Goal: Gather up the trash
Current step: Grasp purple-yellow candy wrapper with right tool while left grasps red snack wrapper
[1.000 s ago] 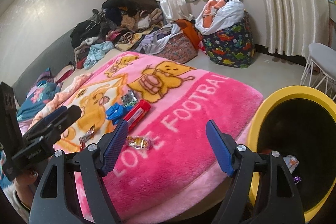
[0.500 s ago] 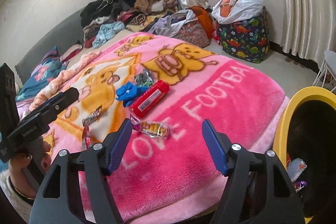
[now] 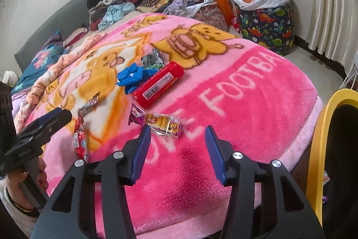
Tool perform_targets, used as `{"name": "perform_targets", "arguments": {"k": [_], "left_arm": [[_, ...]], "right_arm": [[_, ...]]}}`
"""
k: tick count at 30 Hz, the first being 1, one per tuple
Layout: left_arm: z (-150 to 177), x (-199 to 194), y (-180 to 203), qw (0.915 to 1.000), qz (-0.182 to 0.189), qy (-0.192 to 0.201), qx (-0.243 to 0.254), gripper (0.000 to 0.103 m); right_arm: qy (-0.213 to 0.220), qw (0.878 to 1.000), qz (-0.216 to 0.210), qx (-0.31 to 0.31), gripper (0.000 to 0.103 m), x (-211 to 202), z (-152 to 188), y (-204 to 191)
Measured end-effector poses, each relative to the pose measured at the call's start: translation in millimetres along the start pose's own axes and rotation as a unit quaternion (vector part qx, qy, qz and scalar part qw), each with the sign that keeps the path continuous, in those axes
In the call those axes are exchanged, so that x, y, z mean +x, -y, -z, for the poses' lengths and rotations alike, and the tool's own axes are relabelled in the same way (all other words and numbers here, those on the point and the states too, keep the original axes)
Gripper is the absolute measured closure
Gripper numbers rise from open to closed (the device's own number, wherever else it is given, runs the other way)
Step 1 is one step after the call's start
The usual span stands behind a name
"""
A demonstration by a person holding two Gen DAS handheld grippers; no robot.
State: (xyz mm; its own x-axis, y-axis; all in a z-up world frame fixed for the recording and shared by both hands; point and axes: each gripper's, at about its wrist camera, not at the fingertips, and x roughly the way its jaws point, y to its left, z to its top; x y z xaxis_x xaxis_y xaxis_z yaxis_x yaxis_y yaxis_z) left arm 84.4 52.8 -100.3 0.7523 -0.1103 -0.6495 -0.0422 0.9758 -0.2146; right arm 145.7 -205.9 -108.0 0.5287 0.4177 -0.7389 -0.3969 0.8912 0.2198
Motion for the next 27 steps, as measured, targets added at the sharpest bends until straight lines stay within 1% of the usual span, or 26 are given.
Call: {"name": "perform_targets", "arguments": {"k": [3, 7, 8, 10, 11, 14, 16, 20, 21, 22, 23, 25, 26, 27], "left_arm": [[8, 3, -5, 0.9998, 0.006, -0.016, -0.006, 0.019], [19, 9, -10, 0.9984, 0.025, -0.043, -0.027, 0.026], [22, 11, -12, 0.9979, 0.029, -0.048, -0.032, 0.027], [27, 13, -11, 0.9968, 0.035, -0.058, -0.041, 0.033], [30, 14, -10, 0.9964, 0.037, -0.062, -0.044, 0.034], [36, 17, -5, 0.9962, 0.039, -0.066, -0.040, 0.037], [39, 18, 0, 0.9960, 0.042, -0.071, -0.035, 0.046], [45, 21, 7, 0.9963, 0.034, -0.075, -0.023, 0.054], [45, 21, 6, 0.9963, 0.032, -0.076, -0.026, 0.057], [44, 21, 4, 0.9962, 0.031, -0.076, -0.028, 0.062], [44, 21, 2, 0.9962, 0.027, -0.076, -0.031, 0.065], [44, 21, 1, 0.9964, 0.020, -0.075, -0.032, 0.074], [44, 21, 1, 0.9966, 0.016, -0.074, -0.032, 0.076], [44, 21, 0, 0.9967, 0.012, -0.074, -0.031, 0.078]], "right_arm": [[-0.009, 1.000, 0.001, -0.003, 0.058, 7, 2, 1], [-0.018, 1.000, -0.002, -0.001, 0.059, 15, 2, 5], [-0.021, 1.000, -0.003, 0.000, 0.060, 19, 1, 6], [-0.026, 1.000, -0.003, -0.001, 0.062, 24, -1, 6], [-0.030, 1.000, -0.002, -0.002, 0.063, 28, -2, 6], [-0.037, 0.999, -0.003, -0.002, 0.064, 36, -4, 7], [-0.041, 0.999, -0.006, -0.002, 0.064, 40, -6, 7], [-0.050, 0.999, -0.013, -0.002, 0.064, 50, -8, 7], [-0.053, 0.998, -0.014, -0.001, 0.065, 53, -9, 8], [-0.054, 0.998, -0.017, -0.001, 0.067, 55, -9, 8], [-0.055, 0.998, -0.017, 0.000, 0.070, 56, -9, 9], [-0.055, 0.998, -0.022, 0.002, 0.077, 56, -9, 9], [-0.054, 0.998, -0.026, 0.002, 0.086, 55, -8, 9], [-0.053, 0.998, -0.030, 0.001, 0.088, 55, -8, 8]]}}
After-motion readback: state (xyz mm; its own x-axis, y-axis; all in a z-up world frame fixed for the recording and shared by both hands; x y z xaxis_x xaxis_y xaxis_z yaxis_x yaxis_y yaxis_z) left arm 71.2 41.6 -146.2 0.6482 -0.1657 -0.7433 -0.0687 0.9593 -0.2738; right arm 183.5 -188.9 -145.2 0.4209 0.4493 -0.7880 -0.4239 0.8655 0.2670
